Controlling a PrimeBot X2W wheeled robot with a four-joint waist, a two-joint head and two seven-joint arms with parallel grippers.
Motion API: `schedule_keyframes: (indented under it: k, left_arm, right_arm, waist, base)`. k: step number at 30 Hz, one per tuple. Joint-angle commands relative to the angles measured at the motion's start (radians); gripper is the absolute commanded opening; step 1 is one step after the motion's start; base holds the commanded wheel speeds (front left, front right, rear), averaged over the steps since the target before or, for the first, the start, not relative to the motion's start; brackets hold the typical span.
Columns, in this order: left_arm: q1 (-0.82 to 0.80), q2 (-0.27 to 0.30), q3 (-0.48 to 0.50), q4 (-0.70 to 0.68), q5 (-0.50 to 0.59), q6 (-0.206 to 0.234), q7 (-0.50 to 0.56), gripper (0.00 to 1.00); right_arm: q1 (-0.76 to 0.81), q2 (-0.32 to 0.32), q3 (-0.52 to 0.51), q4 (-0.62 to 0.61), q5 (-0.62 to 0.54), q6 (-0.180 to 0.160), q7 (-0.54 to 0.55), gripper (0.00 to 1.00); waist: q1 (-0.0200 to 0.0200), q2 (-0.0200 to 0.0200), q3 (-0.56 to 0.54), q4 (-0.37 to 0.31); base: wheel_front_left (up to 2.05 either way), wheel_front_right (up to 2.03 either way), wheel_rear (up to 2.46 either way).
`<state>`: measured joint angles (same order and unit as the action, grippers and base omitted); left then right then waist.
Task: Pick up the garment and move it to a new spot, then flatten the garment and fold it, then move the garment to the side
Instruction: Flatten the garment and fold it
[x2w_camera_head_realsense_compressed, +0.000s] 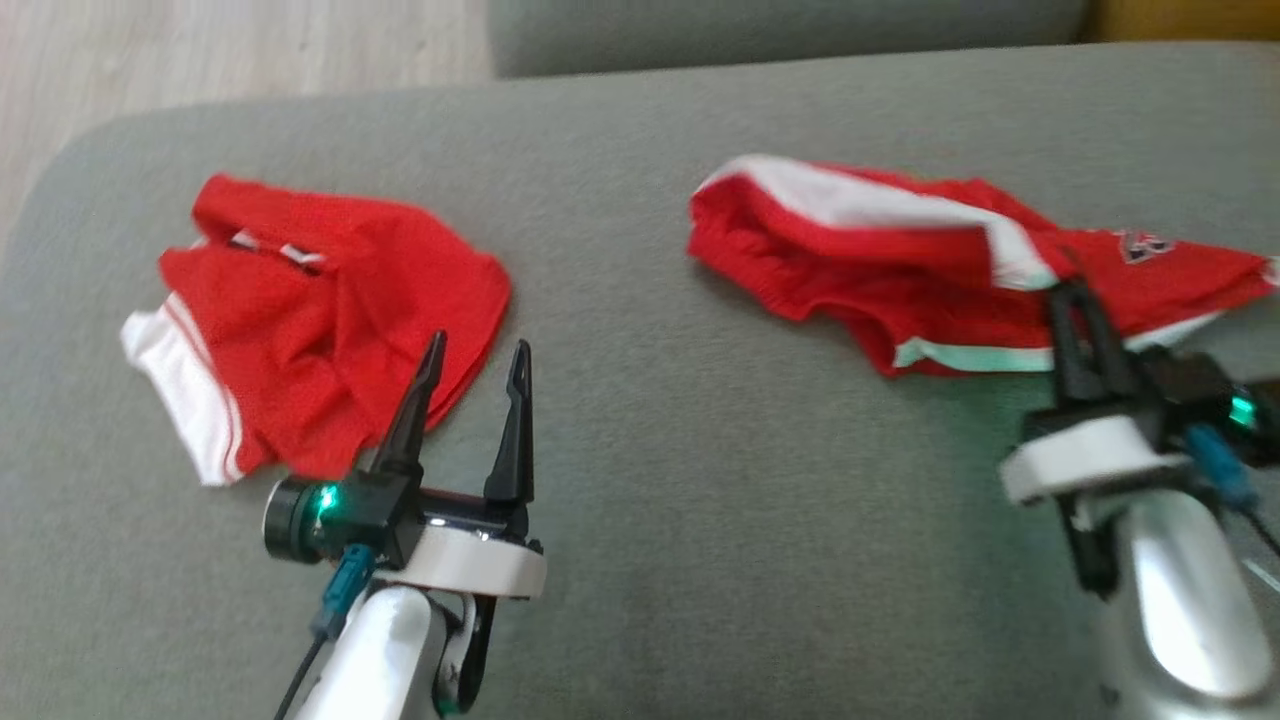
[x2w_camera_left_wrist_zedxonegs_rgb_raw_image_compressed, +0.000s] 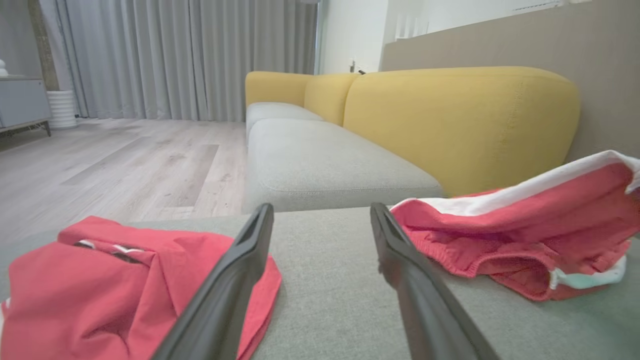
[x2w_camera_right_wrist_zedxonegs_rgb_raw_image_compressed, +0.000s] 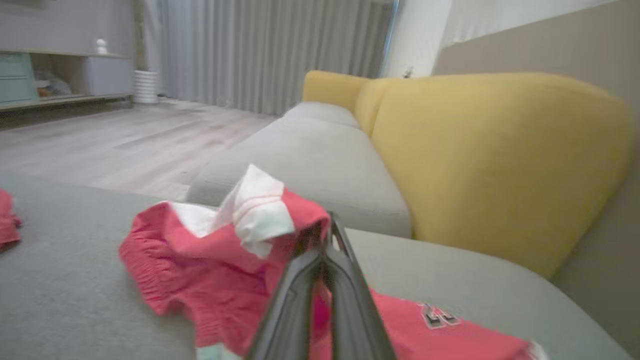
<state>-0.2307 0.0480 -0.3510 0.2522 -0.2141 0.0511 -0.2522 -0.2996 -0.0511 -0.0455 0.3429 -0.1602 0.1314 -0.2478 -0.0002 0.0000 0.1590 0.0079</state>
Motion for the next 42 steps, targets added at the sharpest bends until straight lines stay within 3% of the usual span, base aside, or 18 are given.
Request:
schedule_keyframes:
  k: [1,7,11,12,13,17,21,30,36,42]
  left_arm:
    - [-0.011,0.002,0.042,-0.034,0.006,-0.006,-0.01,1.0]
    - [0.001,0.002,0.046,-0.041,0.002,-0.003,-0.01,1.0]
    - [0.001,0.002,0.043,-0.043,0.002,-0.004,-0.01,1.0]
    - [-0.001,0.002,0.043,-0.044,0.003,-0.005,-0.01,1.0]
    - [-0.004,0.002,0.042,-0.044,0.003,-0.005,-0.01,1.0]
    - [-0.016,0.002,0.039,-0.043,0.003,-0.006,-0.01,1.0]
    - [-0.021,0.002,0.033,-0.041,0.003,-0.007,-0.01,1.0]
    - [-0.035,0.002,0.029,-0.037,0.007,-0.013,-0.01,1.0]
    - [-0.044,0.002,0.023,-0.032,0.011,-0.019,-0.01,1.0]
    - [-0.053,0.002,0.01,-0.031,0.006,-0.016,-0.01,1.0]
  right_arm:
    - [0.021,0.0,-0.019,-0.08,-0.007,-0.001,0.02,0.0]
    - [0.153,-0.039,-0.149,-0.234,-0.02,-0.001,0.116,0.0]
    - [0.244,-0.069,-0.224,-0.273,-0.03,-0.001,0.213,0.0]
    - [0.255,-0.075,-0.243,-0.279,-0.043,-0.001,0.228,0.57]
    - [0.26,-0.071,-0.268,-0.285,-0.051,-0.001,0.24,1.0]
    - [0.228,-0.028,-0.334,-0.331,-0.088,-0.001,0.233,1.0]
    - [0.189,-0.011,-0.321,-0.362,-0.102,-0.001,0.171,1.0]
    - [0.123,0.0,-0.1,-0.389,0.01,-0.001,0.022,1.0]
    - [0.116,0.001,0.011,-0.322,0.066,-0.001,0.01,1.0]
    - [0.064,0.001,0.019,-0.245,0.053,-0.001,0.073,1.0]
  waist:
    - [0.0002,0.0,-0.039,-0.043]
    - [0.0002,0.0,-0.062,-0.084]
    - [0.0002,0.0,-0.066,-0.103]
    - [0.0002,0.0,-0.065,-0.106]
    - [0.0002,0.0,-0.063,-0.109]
    - [0.0002,0.0,-0.054,-0.114]
    - [0.0002,0.0,-0.047,-0.109]
    - [0.0002,0.0,-0.021,-0.078]
    - [0.0002,0.0,0.007,-0.043]
    - [0.0002,0.0,0.031,-0.003]
  base:
    - [0.0,0.0,0.0]
    - [0.0,0.0,0.0]
    - [0.0,0.0,0.0]
    - [0.0,0.0,0.0]
    - [0.0,0.0,0.0]
    - [0.0,0.0,0.0]
    - [0.0,0.0,0.0]
    - [0.0,0.0,0.0]
    - [0.0,0.0,0.0]
    - [0.0,0.0,0.0]
